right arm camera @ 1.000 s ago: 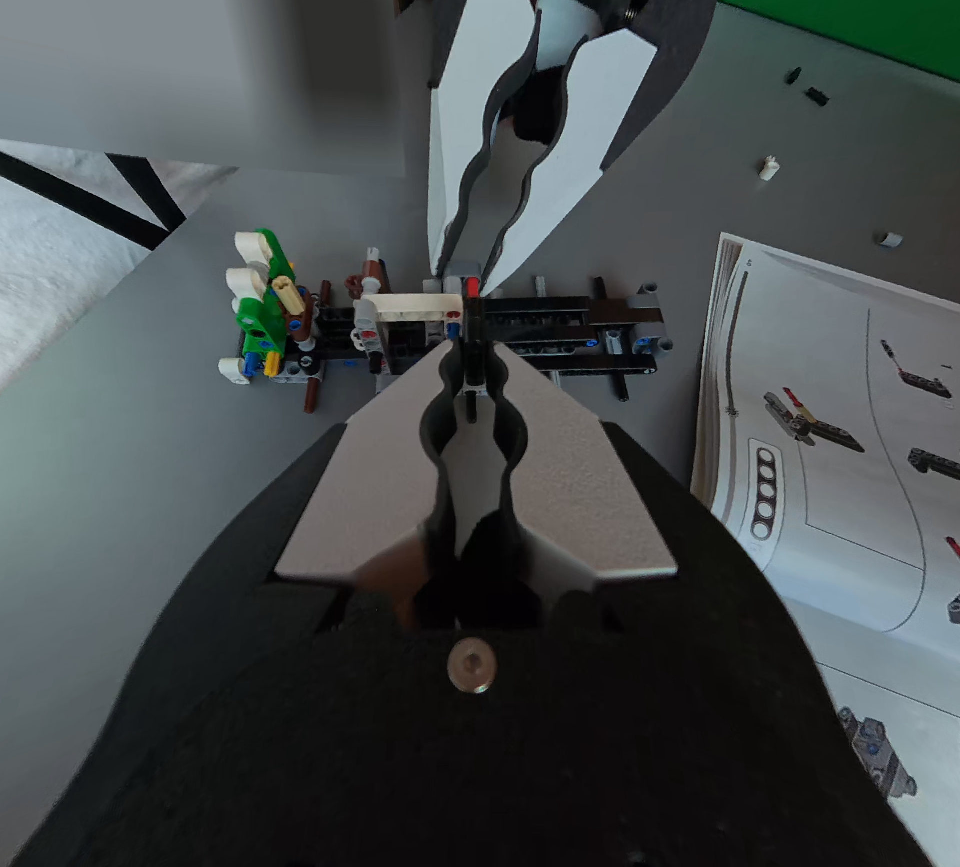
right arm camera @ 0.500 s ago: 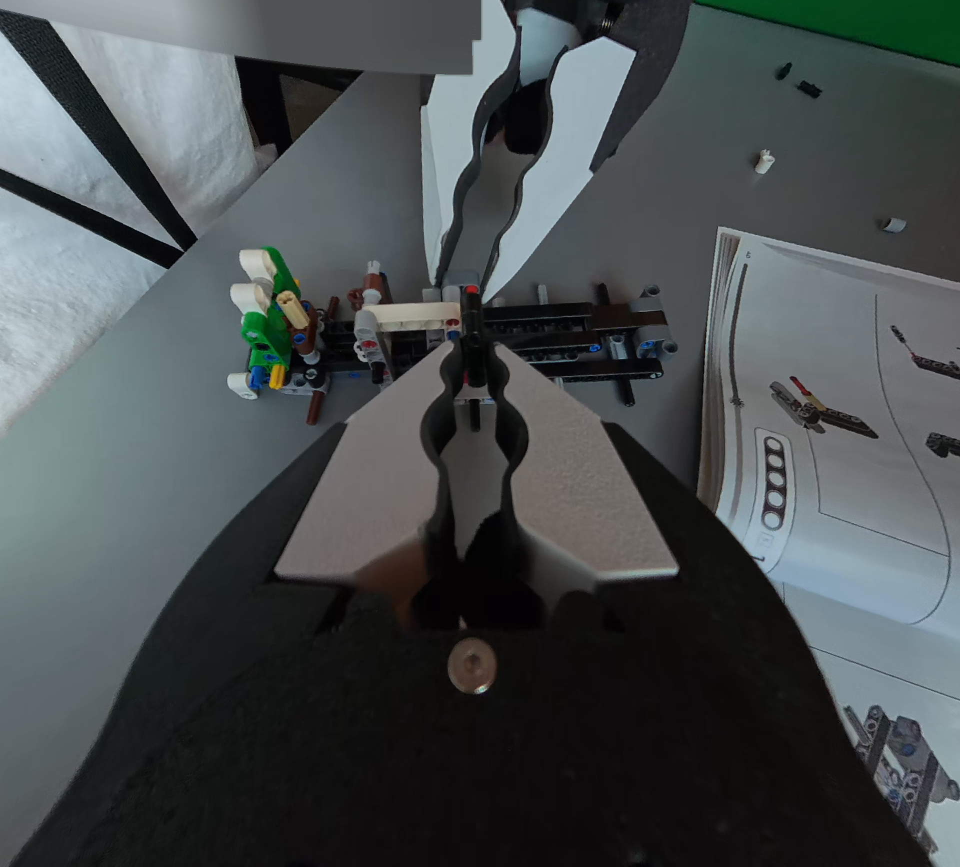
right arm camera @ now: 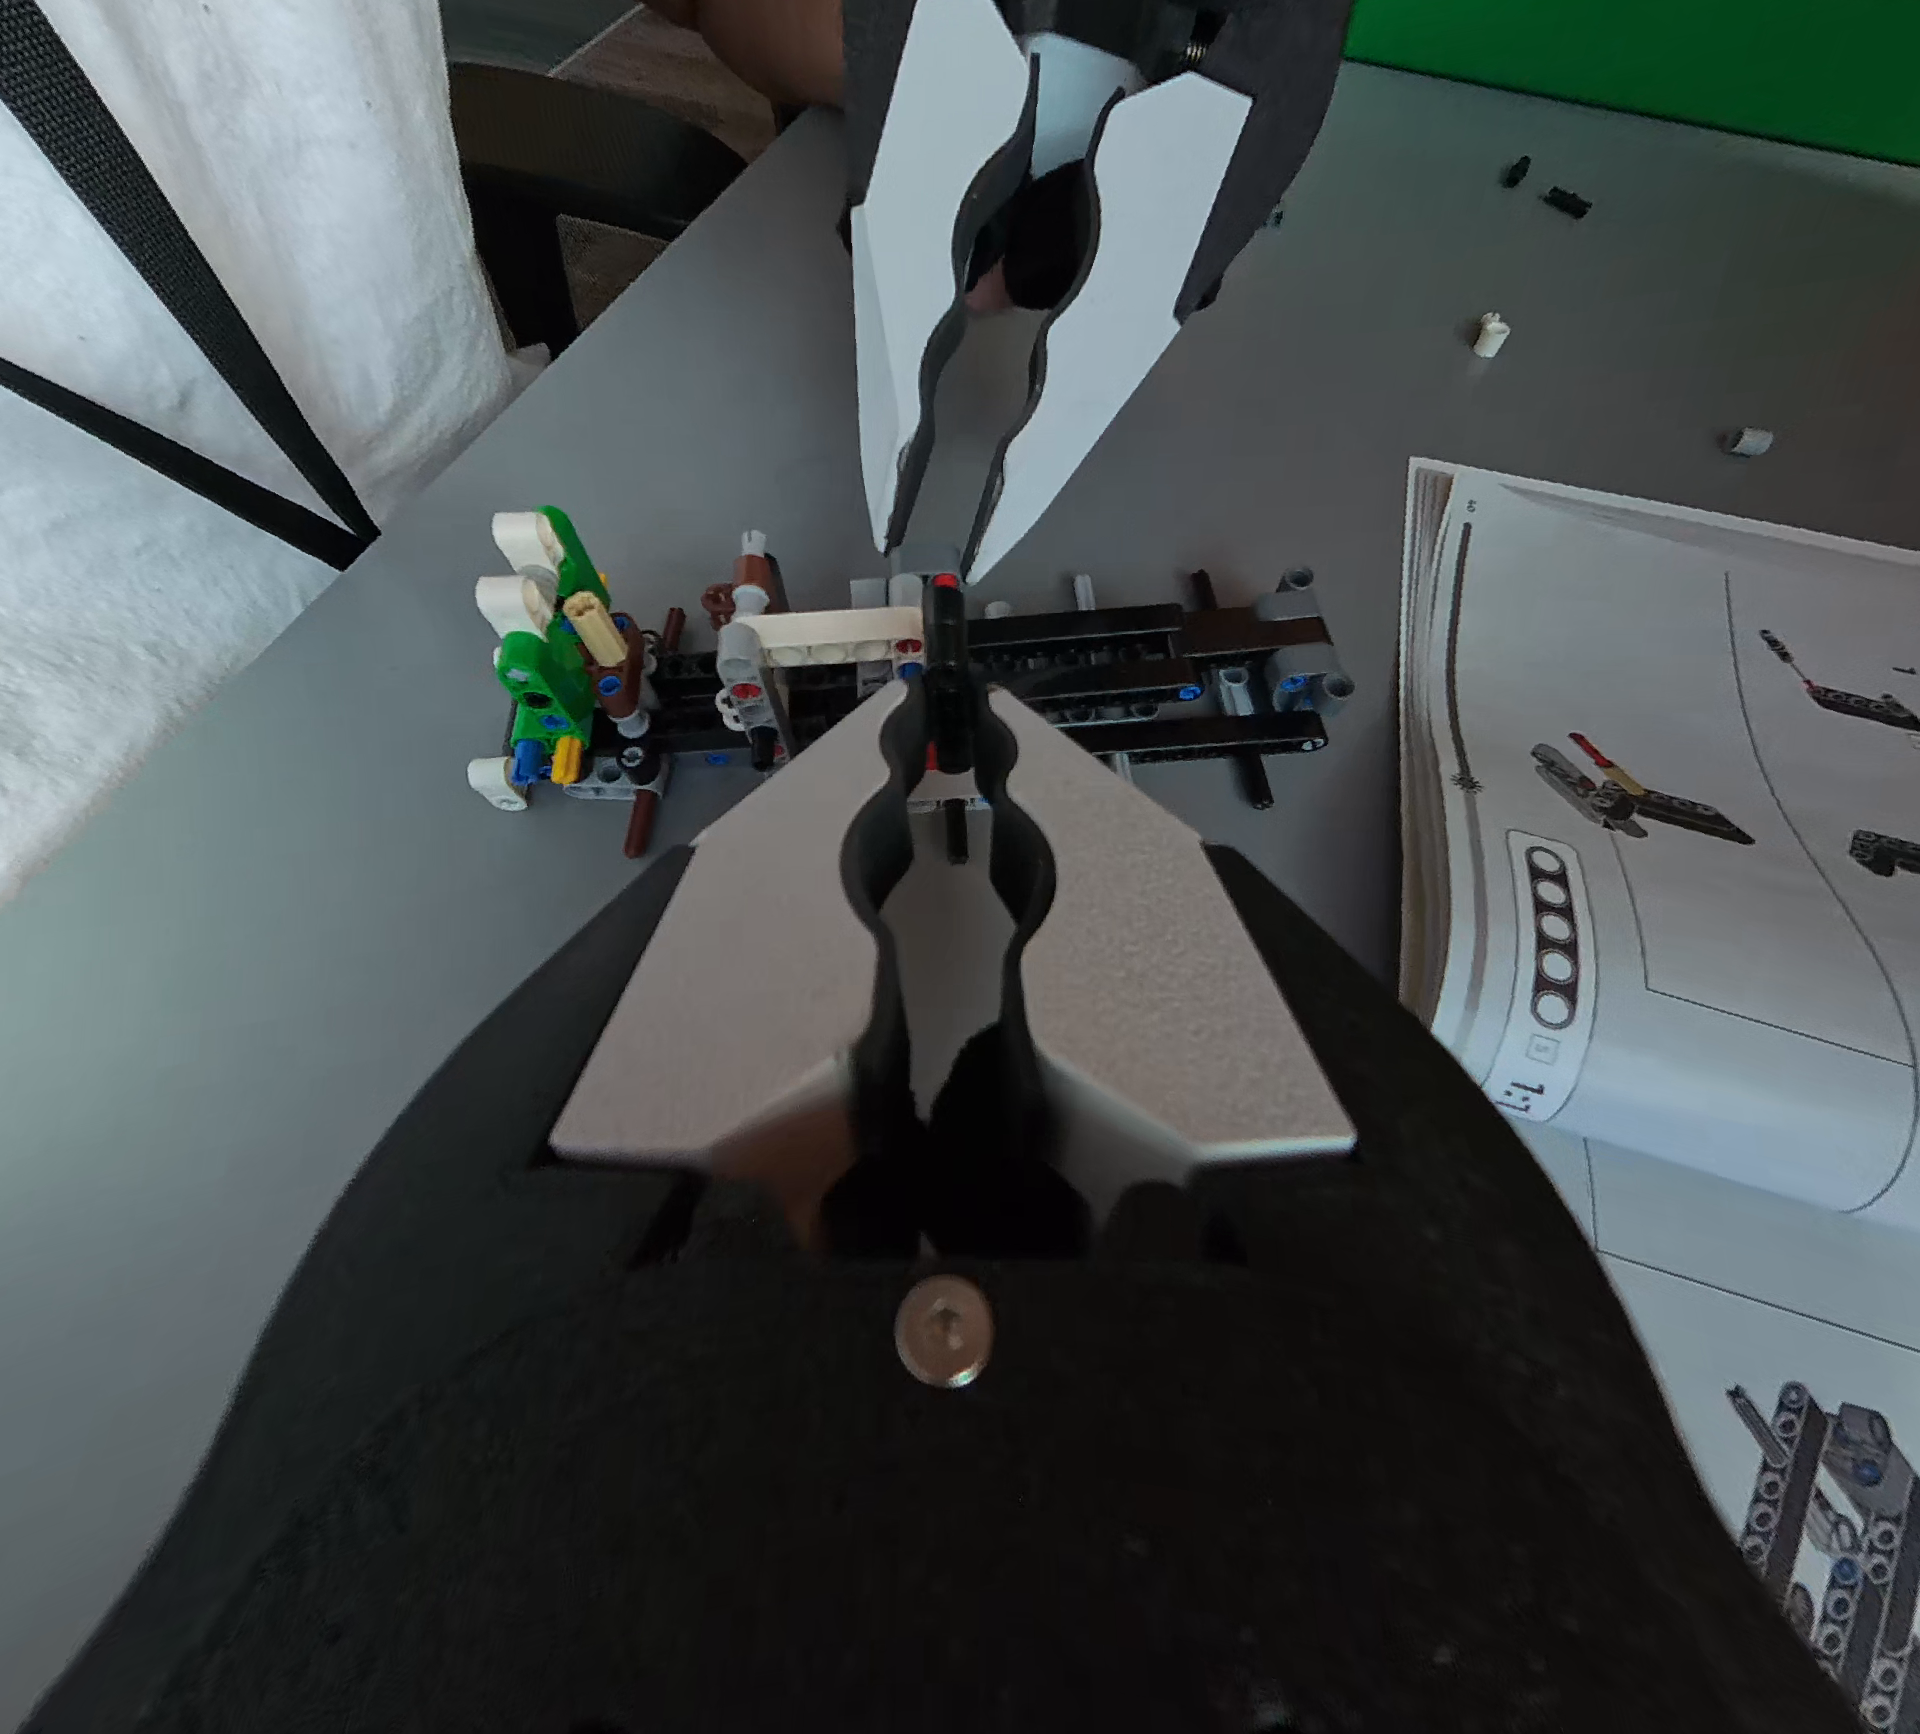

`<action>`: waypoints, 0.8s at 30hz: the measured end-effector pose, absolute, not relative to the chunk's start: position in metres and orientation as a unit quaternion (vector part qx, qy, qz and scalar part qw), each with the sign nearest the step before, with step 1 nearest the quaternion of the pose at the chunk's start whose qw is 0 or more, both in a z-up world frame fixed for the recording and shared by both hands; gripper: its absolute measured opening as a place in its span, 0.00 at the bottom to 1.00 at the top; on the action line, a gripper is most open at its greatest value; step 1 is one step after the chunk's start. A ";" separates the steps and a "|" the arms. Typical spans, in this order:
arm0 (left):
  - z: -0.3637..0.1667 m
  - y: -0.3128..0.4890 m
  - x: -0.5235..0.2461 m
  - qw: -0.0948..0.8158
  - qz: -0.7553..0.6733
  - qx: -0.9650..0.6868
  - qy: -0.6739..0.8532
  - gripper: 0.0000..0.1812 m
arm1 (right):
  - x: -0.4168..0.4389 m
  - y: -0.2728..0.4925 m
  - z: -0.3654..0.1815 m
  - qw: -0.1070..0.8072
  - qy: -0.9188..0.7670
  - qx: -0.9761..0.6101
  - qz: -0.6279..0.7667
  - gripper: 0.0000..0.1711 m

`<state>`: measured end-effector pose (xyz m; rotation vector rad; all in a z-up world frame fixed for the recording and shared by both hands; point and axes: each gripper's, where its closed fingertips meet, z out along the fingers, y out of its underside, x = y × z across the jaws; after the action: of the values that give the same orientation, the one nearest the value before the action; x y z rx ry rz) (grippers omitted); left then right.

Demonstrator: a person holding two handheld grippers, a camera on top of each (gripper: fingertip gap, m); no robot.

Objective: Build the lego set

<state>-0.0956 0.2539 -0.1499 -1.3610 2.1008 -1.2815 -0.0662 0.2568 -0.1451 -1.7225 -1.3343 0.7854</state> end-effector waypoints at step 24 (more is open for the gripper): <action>-0.151 0.238 -0.083 0.180 -0.458 -0.505 0.709 0.03 | -0.043 0.258 -0.124 0.394 -0.374 -0.806 0.235 0.30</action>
<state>-0.0833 0.2376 -0.1507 -1.4270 2.0046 -1.2934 -0.0431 0.2578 -0.1242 -2.0458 -0.9497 0.5951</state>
